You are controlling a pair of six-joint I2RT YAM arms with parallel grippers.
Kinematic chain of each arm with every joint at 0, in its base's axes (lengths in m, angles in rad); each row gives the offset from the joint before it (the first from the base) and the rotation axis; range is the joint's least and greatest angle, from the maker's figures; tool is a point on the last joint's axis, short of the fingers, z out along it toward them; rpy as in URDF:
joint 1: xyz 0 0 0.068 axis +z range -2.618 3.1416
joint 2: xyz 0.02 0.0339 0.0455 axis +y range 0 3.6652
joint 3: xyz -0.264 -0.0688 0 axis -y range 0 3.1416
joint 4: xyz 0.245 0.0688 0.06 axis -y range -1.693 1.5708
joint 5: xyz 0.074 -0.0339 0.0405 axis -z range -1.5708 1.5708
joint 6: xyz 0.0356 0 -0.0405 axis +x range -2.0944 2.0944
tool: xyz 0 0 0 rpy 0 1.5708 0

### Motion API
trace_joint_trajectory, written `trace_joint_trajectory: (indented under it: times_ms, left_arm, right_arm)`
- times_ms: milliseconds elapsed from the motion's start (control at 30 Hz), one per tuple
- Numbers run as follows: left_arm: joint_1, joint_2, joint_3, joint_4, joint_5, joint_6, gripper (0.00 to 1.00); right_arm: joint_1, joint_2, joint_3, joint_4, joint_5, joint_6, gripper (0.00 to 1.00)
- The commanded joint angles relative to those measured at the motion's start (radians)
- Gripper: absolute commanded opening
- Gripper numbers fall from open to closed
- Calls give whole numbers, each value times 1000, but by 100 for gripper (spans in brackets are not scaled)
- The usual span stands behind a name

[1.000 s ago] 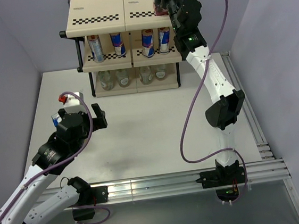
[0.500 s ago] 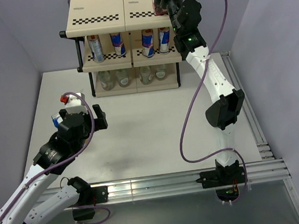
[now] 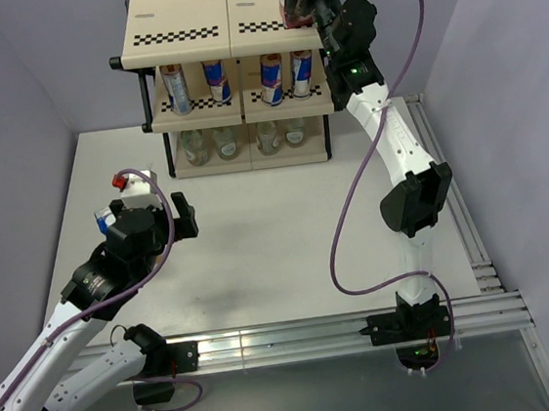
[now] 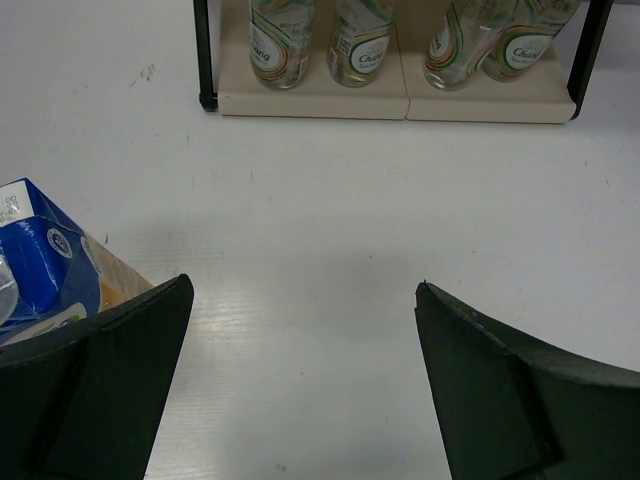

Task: Place and organize the beverage onto the shelf
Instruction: Place the drink on the shelf.

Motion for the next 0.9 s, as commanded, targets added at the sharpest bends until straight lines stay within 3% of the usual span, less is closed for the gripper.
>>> trace_joint_trajectory:
  times_ms: [0,500,767,867]
  left_arm:
    - [5,-7,-6,32,16,23,100]
    - [20,-11,-13,52,40,31,100]
    - [30,-14,-16,53,45,31,99]
    - [31,-16,-13,52,43,29,100]
  right_arm:
    - [-15,-38,-18,5,-56,16,73]
    - [-17,-15,-37,21,-73,45,77]
    - [-17,-18,-48,21,-76,43,72]
    - [-17,-35,-83,34,-71,51,76]
